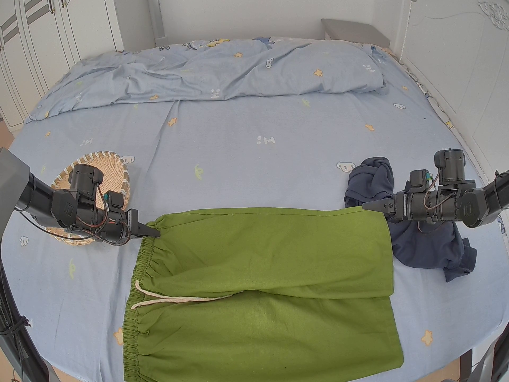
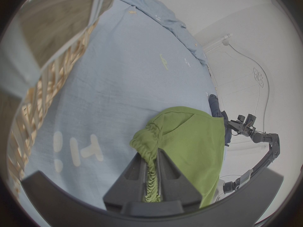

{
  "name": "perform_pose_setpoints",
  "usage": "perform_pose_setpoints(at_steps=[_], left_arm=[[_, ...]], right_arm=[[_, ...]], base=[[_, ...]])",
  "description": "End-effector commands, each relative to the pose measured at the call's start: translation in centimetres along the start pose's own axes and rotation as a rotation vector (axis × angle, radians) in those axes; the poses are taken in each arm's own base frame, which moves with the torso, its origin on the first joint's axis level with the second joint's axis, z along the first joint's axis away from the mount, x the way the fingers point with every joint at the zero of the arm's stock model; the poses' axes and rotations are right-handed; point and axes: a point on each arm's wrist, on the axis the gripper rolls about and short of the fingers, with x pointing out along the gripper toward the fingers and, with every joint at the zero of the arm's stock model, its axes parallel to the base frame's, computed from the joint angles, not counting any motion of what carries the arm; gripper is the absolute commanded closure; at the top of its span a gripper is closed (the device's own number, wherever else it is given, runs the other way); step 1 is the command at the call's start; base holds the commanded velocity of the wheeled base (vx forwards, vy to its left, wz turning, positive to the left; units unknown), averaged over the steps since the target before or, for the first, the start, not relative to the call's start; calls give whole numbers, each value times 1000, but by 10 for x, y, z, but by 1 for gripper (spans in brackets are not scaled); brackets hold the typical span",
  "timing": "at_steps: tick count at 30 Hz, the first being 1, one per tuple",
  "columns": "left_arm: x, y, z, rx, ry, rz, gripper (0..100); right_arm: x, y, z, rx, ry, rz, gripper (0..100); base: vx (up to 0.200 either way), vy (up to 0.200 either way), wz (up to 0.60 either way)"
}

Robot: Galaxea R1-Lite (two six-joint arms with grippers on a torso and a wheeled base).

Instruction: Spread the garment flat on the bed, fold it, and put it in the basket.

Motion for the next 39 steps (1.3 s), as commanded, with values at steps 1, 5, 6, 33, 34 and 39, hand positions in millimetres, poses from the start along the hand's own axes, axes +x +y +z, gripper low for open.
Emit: perform_pose_setpoints(at_steps=[1, 5, 6, 33, 34, 39], left_arm=[[-2, -2, 1, 4, -4, -2, 100], [-3, -2, 1, 5, -7, -1, 100], [-3, -3, 1, 6, -9, -1, 100], [-17, 8, 2, 0, -57, 25, 100], [-17, 8, 2, 0, -58, 25, 100], [-26, 12, 5, -1, -89, 38, 100]], right_arm=[[6, 1, -1, -2, 4, 10, 0], [11, 0, -2, 0, 13, 14, 0], [12, 1, -3, 0, 13, 15, 0], [15, 8, 3, 4, -37, 36, 100], [15, 9, 3, 4, -38, 38, 100], [20, 30, 37, 3, -167, 99, 100]], base=[[0, 0, 0], [0, 0, 0], [0, 0, 0], [0, 0, 0], [0, 0, 0], [0, 0, 0]])
